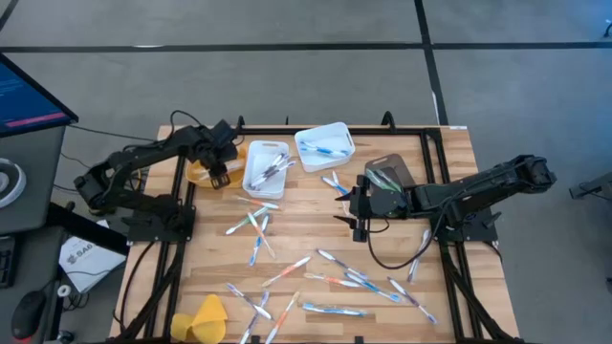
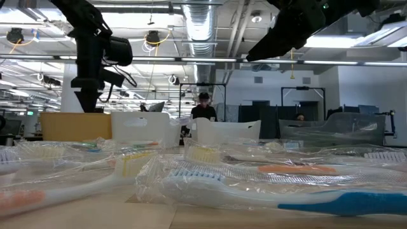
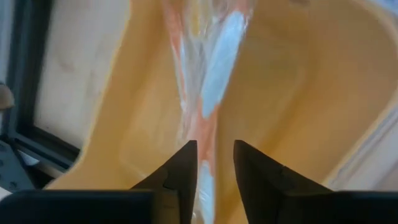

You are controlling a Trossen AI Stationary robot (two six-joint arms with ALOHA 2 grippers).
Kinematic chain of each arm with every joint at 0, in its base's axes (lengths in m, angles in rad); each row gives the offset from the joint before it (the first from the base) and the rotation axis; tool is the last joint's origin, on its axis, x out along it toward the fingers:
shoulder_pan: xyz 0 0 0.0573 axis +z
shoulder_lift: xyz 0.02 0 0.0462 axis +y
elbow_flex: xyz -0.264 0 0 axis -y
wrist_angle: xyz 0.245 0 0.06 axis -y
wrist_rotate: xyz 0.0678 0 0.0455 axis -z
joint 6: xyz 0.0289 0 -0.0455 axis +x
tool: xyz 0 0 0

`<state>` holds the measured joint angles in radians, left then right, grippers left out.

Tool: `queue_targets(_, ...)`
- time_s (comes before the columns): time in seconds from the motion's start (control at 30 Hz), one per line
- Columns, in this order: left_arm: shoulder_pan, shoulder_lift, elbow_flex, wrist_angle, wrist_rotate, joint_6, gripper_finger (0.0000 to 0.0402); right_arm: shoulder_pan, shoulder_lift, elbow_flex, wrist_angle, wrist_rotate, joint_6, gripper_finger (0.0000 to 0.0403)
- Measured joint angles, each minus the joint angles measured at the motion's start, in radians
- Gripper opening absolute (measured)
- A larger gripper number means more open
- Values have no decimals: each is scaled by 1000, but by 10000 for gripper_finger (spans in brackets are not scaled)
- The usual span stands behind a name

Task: Pick & Place Toothbrushes
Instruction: Put the blue toothbrush into the right white bin

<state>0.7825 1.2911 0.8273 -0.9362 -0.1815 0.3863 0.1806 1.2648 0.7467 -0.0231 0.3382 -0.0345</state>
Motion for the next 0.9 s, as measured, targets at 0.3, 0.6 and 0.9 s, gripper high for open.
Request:
queue_targets(0.3, -4, -75, -4, 21, -2, 10, 144, 0, 0, 0, -8, 0, 0, 226)
queue_targets(0.6, -57, -342, 11, 74, 7, -39, 146, 0, 0, -1, 44, 0, 6, 226)
queue_targets(0.9, -114, -438, 11, 250, 458, -113, 142, -17, 23, 0, 60, 1, 15, 226)
